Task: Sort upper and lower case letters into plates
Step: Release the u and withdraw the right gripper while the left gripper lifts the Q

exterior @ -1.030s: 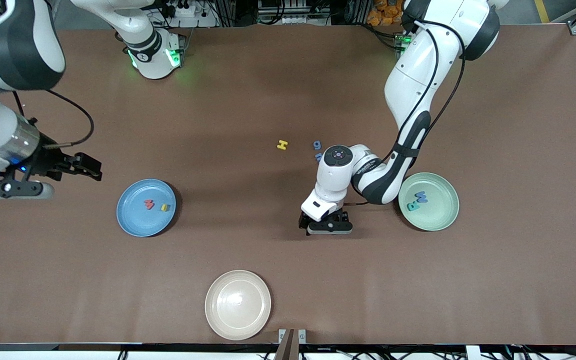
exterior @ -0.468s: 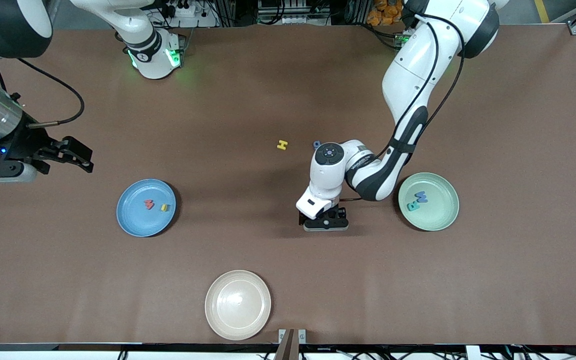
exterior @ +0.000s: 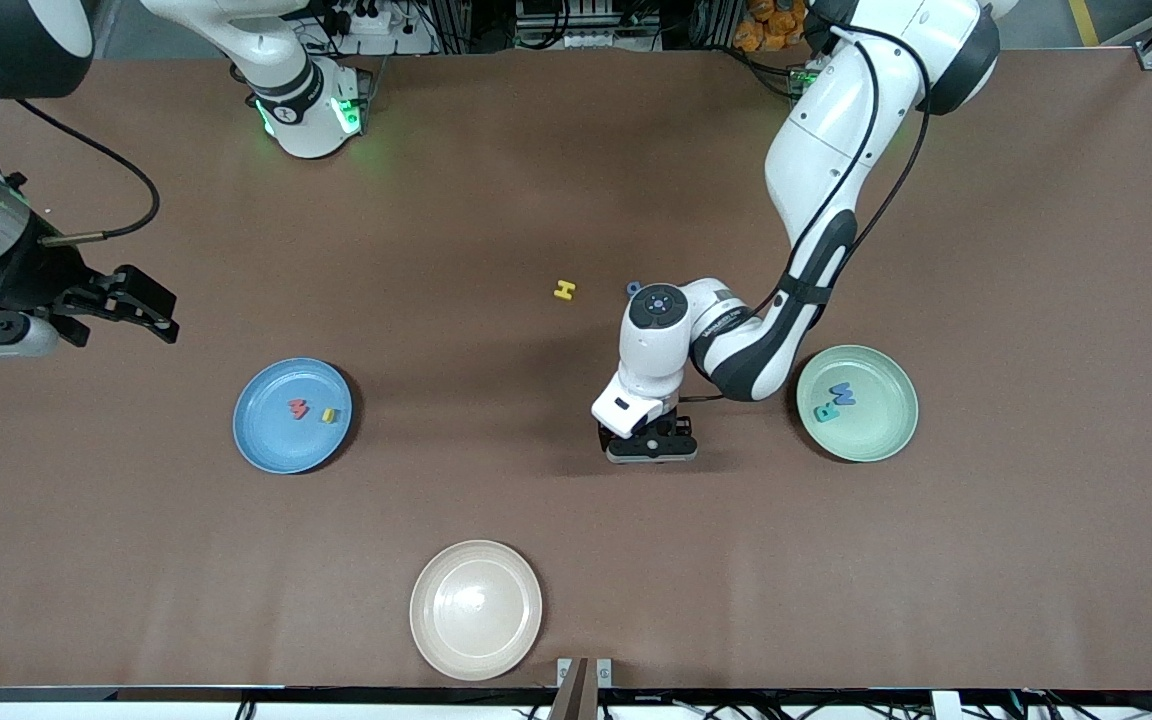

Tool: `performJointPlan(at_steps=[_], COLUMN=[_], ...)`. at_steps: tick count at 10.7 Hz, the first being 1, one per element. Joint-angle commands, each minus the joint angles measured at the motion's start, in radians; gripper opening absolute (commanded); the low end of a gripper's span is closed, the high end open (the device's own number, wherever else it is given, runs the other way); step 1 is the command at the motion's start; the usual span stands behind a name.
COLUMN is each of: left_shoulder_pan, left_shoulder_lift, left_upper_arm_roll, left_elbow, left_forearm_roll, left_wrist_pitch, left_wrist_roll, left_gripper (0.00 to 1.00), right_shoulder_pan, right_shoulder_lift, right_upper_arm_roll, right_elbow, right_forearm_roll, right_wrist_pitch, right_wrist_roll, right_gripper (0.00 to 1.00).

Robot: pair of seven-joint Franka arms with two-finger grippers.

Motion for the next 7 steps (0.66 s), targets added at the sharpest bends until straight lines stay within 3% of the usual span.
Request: performJointPlan(at_steps=[1,4,7], left_shoulder_pan=[0.005,0.003,0.005], left_shoulder_lift=[0.001,-0.007,-0.022], left_upper_arm_roll=[-0.001,-0.001,-0.001], left_elbow=[-0.012,-0.012,-0.015], left_forearm_roll=[0.028,0.020,0.020], left_wrist_pitch=[-0.017,-0.018,-0.038], left_wrist_roll=[-0.022,-0.025,-0.023], left_gripper=[0.50,0.31,0.22], right_shoulder_pan=[-0.001,0.001,0.020], right_shoulder_lift=[-0.001,-0.001,-0.002], right_upper_arm_roll=[0.004,0.007,0.044], right_elbow=[0.020,0.020,0.022], right_forearm_roll=[0.020,0.020,0.031], right_wrist_pitch=[-0.021,-0.048,-0.082], right_wrist_roll=[-0.010,-0.010,0.019], right_gripper=[1.00,1.00,1.00])
